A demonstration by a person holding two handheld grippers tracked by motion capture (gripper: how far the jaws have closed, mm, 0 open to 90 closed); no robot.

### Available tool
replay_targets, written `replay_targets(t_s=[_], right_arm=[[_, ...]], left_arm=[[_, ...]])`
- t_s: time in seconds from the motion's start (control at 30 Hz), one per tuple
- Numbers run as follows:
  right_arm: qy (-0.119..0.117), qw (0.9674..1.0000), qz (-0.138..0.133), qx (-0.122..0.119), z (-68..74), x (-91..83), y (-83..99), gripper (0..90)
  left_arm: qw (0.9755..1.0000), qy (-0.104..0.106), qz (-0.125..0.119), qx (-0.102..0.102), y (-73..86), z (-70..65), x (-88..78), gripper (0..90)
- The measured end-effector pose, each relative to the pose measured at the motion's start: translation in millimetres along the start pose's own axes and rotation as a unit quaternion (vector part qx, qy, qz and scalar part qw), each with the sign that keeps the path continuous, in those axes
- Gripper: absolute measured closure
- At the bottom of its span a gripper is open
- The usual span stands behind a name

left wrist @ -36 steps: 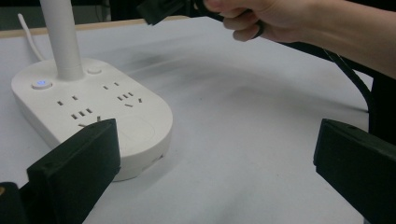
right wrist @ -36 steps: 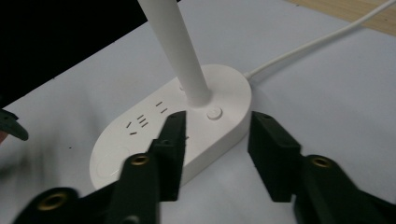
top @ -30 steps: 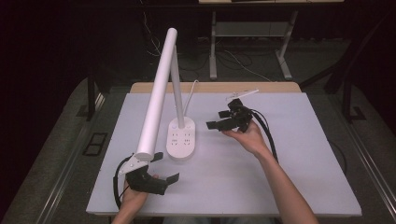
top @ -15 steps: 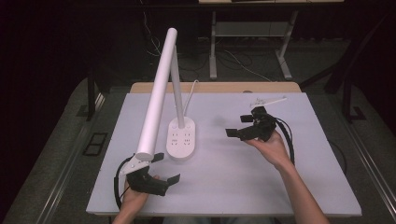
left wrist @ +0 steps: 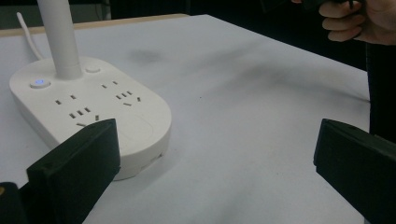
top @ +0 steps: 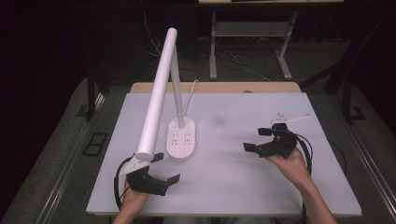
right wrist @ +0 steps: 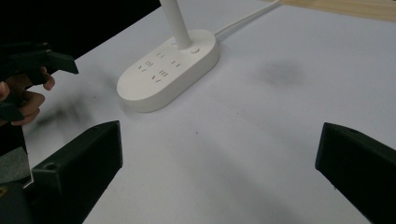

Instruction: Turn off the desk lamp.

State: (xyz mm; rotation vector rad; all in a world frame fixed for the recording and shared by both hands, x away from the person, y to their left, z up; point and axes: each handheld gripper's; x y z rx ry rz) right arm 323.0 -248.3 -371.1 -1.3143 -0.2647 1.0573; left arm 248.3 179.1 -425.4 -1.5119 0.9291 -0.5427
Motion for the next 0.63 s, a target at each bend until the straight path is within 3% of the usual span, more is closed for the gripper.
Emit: replay_targets(t_s=[0.27, 0.63], right_arm=[[0.016, 0.9996, -0.01, 0.019, -2.1, -36.3, 31.5, 0.6], [0.04, 0.9984, -0.024, 0.032, 4.6, -64.8, 65.5, 0.7]], left_arm=[[1.0, -0.002, 0.001, 0.001, -0.3, -0.2, -0.6, 0.0], [1.0, -0.004, 0.001, 0.002, -0.4, -0.4, -0.4, 0.0]])
Point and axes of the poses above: each handheld gripper's, and its own axes: x roughly forward along the jaws, y roughly out of its underside, z roughly to its left, and after that the axes turned 10 degrees about -z, right-handed
